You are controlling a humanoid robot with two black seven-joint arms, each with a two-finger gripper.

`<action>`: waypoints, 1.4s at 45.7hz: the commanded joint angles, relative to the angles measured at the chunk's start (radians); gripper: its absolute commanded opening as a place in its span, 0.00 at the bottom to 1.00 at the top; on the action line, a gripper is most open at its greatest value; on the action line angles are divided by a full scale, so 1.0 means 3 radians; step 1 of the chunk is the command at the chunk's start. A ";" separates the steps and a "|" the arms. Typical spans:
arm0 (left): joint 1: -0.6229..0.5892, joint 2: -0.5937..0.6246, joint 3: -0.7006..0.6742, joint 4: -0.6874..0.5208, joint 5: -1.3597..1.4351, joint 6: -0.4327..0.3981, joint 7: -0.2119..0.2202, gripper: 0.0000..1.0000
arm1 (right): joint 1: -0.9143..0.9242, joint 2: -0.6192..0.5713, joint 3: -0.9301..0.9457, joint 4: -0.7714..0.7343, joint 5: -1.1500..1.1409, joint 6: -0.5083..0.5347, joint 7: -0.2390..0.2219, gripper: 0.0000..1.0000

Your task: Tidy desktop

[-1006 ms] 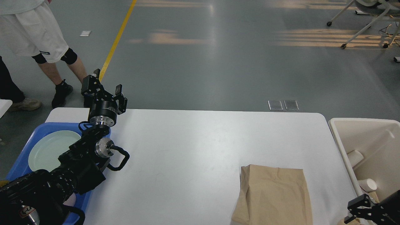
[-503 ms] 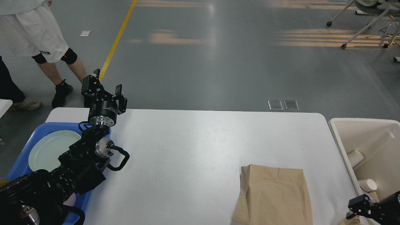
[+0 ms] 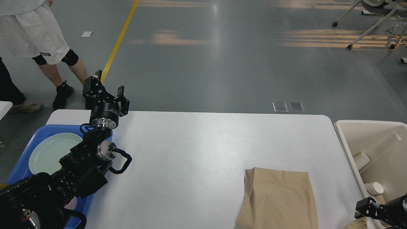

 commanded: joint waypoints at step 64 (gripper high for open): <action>0.0000 0.0000 0.0000 0.0000 0.0000 0.0000 0.0000 0.96 | 0.0176 0.0012 -0.0092 0.0081 -0.0204 0.1370 -0.0022 0.00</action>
